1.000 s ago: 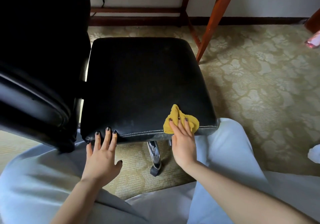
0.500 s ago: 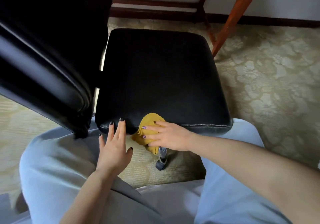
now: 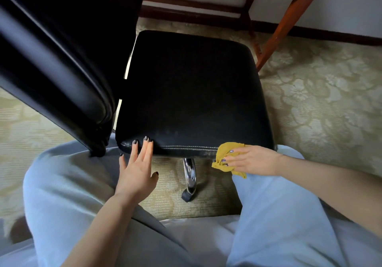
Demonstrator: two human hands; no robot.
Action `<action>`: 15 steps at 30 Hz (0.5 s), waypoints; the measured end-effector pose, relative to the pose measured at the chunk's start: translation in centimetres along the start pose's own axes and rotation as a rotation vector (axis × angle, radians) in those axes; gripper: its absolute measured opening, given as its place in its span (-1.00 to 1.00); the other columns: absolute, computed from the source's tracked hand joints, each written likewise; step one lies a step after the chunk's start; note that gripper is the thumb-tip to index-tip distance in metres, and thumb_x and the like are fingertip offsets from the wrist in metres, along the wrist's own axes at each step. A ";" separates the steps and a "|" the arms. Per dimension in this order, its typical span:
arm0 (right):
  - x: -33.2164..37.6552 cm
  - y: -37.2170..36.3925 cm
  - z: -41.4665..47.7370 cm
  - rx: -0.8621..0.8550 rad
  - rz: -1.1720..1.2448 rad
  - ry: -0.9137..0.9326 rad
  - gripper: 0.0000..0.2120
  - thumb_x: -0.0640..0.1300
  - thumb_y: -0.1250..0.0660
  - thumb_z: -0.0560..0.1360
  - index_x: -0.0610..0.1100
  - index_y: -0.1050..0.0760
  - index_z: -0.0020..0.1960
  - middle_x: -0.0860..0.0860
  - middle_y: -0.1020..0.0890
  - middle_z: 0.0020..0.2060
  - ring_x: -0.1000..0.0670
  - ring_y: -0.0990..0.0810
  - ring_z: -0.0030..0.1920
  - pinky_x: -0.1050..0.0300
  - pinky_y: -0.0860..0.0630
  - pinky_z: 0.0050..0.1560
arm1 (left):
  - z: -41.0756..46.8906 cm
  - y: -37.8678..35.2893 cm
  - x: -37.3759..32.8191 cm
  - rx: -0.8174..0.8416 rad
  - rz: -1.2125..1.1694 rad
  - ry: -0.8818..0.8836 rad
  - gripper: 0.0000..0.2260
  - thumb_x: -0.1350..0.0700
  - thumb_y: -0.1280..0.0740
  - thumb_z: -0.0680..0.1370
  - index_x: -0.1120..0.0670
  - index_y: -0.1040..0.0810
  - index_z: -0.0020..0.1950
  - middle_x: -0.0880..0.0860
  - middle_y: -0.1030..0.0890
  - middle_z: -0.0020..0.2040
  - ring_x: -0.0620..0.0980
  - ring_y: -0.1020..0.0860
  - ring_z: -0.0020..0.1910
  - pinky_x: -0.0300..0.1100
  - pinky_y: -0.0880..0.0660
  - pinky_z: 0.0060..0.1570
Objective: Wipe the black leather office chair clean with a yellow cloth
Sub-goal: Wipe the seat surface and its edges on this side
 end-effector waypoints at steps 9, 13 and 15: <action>1.3 2.5 1.4 0.012 -0.071 0.329 -0.42 -0.03 -0.71 -0.05 0.09 -0.68 -0.04 0.14 -0.63 0.13 0.12 -0.52 0.26 0.12 -0.26 0.31 | 0.4 0.0 0.1 -0.021 -0.050 0.001 -0.28 0.04 -0.21 0.59 0.04 0.24 0.55 -0.04 0.25 0.55 0.07 0.28 0.52 0.16 0.09 0.46; 2.2 4.7 5.5 -0.065 -0.101 0.403 -0.49 -0.05 -0.69 -0.02 0.07 -0.69 -0.08 0.13 -0.65 0.10 0.12 -0.54 0.24 0.13 -0.27 0.33 | 0.4 0.0 0.1 -0.025 -0.077 -0.001 -0.29 0.05 -0.21 0.59 0.04 0.23 0.55 -0.04 0.24 0.55 0.07 0.27 0.52 0.16 0.09 0.46; 3.0 6.0 8.0 -0.126 -0.095 0.419 -0.53 -0.05 -0.68 0.03 0.06 -0.69 -0.08 0.12 -0.65 0.09 0.12 -0.55 0.22 0.15 -0.28 0.33 | 0.4 0.0 0.2 -0.023 -0.068 0.000 -0.29 0.05 -0.20 0.59 0.03 0.23 0.55 -0.05 0.25 0.55 0.06 0.27 0.52 0.15 0.10 0.46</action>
Point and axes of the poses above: each hand's wrist, its own z-axis towards the middle knuckle, its own y-axis out of the back of the hand, x = y × z, the point moved 7 cm from there along z, towards the middle knuckle
